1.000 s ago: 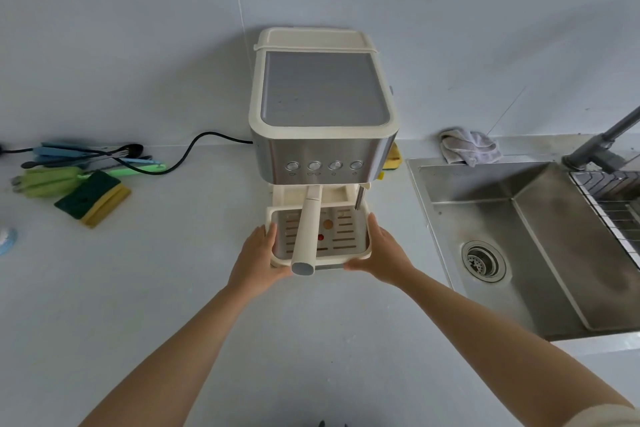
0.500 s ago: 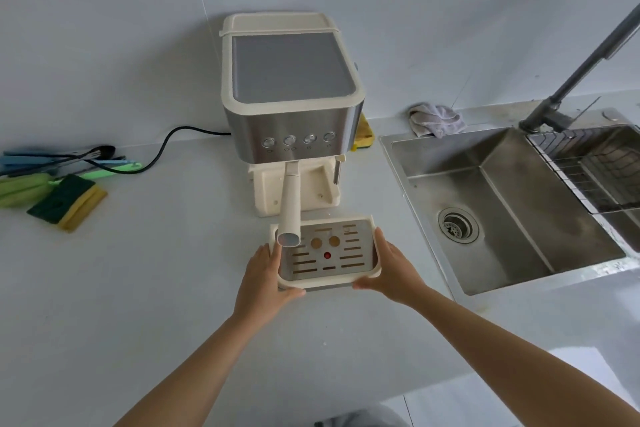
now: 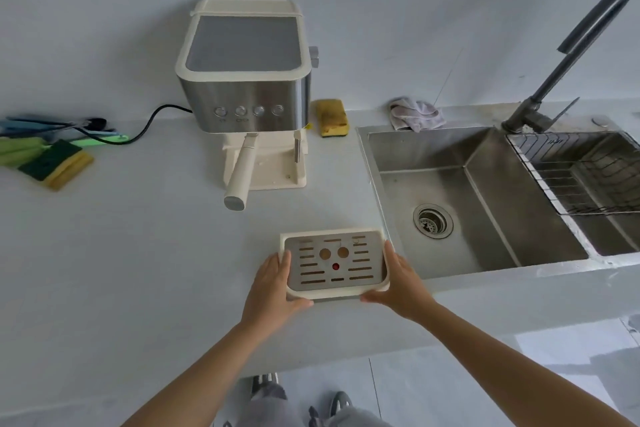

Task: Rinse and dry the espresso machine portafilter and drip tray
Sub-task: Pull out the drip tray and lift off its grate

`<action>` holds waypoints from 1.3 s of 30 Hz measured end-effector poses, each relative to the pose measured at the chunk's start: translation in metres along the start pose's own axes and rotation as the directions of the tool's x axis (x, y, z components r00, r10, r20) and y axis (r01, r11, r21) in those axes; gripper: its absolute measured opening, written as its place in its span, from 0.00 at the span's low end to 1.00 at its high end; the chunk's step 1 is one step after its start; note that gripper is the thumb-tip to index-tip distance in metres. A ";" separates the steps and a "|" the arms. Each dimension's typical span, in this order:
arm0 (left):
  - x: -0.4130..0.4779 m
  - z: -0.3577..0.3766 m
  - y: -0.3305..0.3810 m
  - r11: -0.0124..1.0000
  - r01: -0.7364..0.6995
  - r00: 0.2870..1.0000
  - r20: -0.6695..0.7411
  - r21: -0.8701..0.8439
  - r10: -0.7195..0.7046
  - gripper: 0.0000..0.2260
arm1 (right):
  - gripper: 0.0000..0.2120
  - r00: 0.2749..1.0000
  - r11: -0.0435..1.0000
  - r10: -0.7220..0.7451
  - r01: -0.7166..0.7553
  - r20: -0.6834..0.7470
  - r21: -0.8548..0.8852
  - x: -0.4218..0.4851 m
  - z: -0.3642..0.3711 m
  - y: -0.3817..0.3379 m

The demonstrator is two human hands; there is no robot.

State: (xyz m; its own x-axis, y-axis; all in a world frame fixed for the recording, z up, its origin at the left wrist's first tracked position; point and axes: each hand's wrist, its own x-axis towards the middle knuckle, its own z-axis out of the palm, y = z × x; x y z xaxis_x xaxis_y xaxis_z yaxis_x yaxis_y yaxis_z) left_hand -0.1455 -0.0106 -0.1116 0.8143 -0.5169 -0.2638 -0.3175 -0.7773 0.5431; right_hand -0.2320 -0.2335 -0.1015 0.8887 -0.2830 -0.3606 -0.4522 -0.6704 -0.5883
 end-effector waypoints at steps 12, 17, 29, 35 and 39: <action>-0.032 0.027 0.043 0.993 0.094 0.995 0.023 0.073 -0.096 0.44 | 0.52 0.997 0.994 -0.049 0.055 0.065 -0.090 -0.022 -0.012 0.036; -0.031 0.021 0.045 0.993 0.118 0.992 0.036 0.016 -0.118 0.44 | 0.53 0.995 0.993 -0.026 0.037 0.094 -0.109 -0.021 -0.013 0.036; -0.008 0.010 0.079 0.904 -0.168 0.979 0.172 0.393 0.107 0.29 | 0.29 0.934 0.836 -0.238 0.337 0.267 -0.433 -0.018 -0.037 -0.006; 0.002 0.008 0.082 0.894 -0.213 0.960 0.256 0.395 0.116 0.28 | 0.28 0.899 0.755 -0.233 0.408 0.370 -0.514 -0.006 -0.035 -0.015; 0.004 0.006 0.080 0.909 -0.218 0.952 0.282 0.355 0.118 0.24 | 0.30 0.894 0.749 -0.198 0.402 0.401 -0.527 0.000 -0.037 -0.019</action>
State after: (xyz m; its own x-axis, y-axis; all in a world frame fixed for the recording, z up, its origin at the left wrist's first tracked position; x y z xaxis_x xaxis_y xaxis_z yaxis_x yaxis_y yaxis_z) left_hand -0.1701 -0.0770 -0.0738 0.6008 -0.6852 -0.4116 -0.6386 -0.7212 0.2684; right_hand -0.2209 -0.2462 -0.0641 0.8541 0.1547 -0.4966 0.0581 -0.9771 -0.2046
